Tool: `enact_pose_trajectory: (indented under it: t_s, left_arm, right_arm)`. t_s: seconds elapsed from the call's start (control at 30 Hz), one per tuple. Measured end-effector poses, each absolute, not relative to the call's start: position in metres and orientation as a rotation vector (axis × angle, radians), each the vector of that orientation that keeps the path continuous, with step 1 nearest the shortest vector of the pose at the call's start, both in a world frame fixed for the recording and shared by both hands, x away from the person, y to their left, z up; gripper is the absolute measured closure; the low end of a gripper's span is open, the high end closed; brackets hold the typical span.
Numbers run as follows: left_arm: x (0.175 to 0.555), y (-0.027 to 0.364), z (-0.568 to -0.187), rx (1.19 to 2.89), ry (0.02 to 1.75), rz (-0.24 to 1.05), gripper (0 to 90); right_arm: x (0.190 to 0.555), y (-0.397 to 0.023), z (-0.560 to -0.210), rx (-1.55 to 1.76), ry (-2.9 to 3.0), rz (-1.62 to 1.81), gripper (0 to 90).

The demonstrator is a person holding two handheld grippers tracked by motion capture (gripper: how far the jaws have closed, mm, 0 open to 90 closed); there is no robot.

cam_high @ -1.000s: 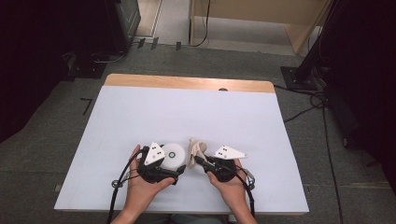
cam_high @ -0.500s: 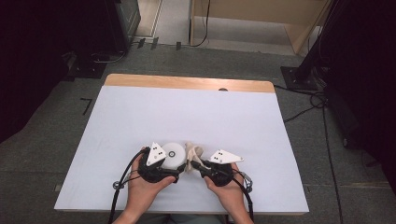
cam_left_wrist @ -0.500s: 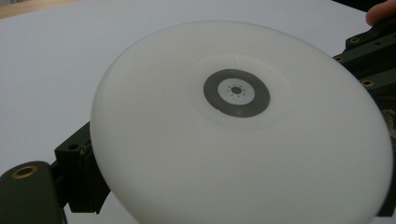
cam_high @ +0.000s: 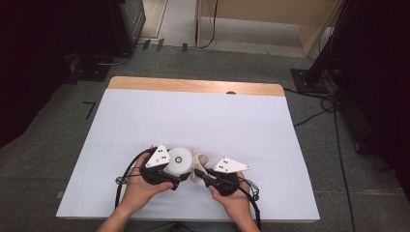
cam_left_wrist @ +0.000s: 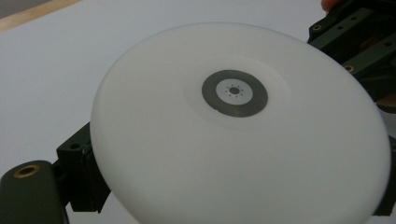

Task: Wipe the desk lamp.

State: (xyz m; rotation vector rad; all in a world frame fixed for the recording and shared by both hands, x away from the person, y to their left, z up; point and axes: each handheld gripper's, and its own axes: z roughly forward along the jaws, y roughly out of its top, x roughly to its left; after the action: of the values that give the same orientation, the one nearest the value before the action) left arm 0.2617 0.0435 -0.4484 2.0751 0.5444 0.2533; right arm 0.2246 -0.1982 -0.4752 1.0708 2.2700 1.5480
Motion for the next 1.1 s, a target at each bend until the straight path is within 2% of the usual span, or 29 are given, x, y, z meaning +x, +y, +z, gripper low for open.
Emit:
enact_pose_trajectory:
  t_s: [0.47, 0.77, 1.1]
  left_arm:
    - [0.269, 0.049, -0.449, 2.102, 0.375, 0.156, 8.2]
    - [0.268, 0.049, -0.45, 2.096, 0.378, 0.152, 8.1]
    - [0.264, 0.048, -0.451, 2.082, 0.406, 0.177, 8.1]
  right_arm:
    - [0.224, -0.203, -0.465, 0.989, 2.251, 1.604, 82.4]
    - [0.221, -0.205, -0.448, 0.973, 2.189, 1.682, 82.3]
    - [0.225, -0.201, -0.461, 0.966, 2.212, 1.602, 82.4]
